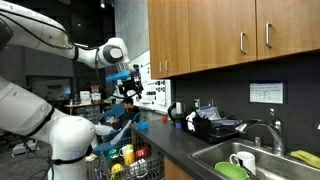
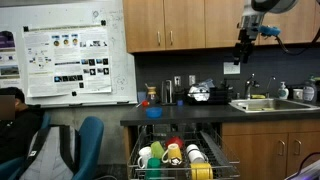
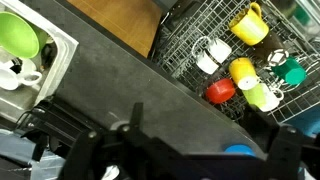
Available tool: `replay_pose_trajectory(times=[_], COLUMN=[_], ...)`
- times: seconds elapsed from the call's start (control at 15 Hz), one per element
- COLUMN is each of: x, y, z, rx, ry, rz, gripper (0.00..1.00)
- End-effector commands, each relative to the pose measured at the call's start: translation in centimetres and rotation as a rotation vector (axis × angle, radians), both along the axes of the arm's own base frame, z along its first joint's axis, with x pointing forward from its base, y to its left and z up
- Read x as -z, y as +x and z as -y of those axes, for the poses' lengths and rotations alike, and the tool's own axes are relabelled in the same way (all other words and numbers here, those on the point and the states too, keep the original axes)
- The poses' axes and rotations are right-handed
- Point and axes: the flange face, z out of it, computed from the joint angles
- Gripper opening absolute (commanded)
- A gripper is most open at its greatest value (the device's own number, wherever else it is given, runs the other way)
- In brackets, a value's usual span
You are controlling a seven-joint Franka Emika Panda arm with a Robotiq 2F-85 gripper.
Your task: Put the blue bowl in the dish washer dish rack
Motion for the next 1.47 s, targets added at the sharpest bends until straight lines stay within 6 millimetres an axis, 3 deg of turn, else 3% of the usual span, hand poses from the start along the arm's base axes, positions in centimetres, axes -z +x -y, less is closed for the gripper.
replay_pose_trajectory(times=[0.0,0.47,0.8,1.07,1.4], x=[-0.1,0.2,1.3,3.0,5.1], y=[0.0,0.2,1.8,3.9,8.3], z=[0.0,-0.1,-1.5,-4.6,-9.7], rx=[0.0,-0.002,-0.058,-0.135,-0.222], ry=[0.0,0.004,0.008,0.004,0.014], rz=[-0.001,-0.009,-0.022,-0.037,-0.042], gripper=[1.0,1.0,1.0,1.0,1.0])
